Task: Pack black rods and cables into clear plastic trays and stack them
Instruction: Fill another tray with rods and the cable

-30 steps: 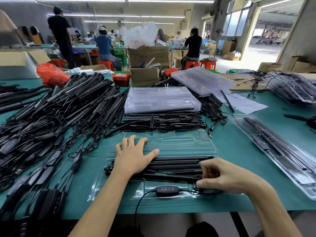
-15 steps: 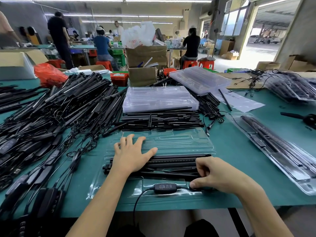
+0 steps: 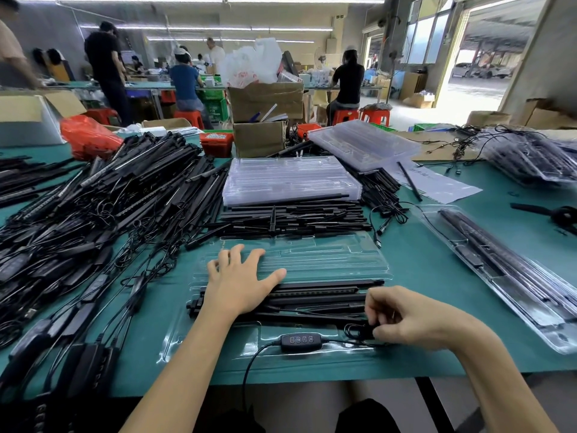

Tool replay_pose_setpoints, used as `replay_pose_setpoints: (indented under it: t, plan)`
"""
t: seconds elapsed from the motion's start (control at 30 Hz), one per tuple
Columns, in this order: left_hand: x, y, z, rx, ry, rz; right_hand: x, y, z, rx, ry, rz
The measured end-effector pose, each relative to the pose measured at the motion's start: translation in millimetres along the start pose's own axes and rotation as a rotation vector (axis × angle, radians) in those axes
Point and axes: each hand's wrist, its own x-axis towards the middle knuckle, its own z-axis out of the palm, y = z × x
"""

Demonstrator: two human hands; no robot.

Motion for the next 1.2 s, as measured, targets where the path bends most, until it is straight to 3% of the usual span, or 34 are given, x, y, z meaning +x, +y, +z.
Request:
replay_pose_setpoints:
  t: [0.33,0.93,1.2]
  plan:
    - [-1,1,0,-0.013,0.004,0.003,4,2,12,-0.096,0.089,0.016]
    - [-5,-1,-2,-0.084,0.04,0.05,-1,4,16,-0.187,0.17,-0.129]
    - [-6,-1,-2,-0.023,0.009,0.064,1,-5,22,-0.237,0.198,0.033]
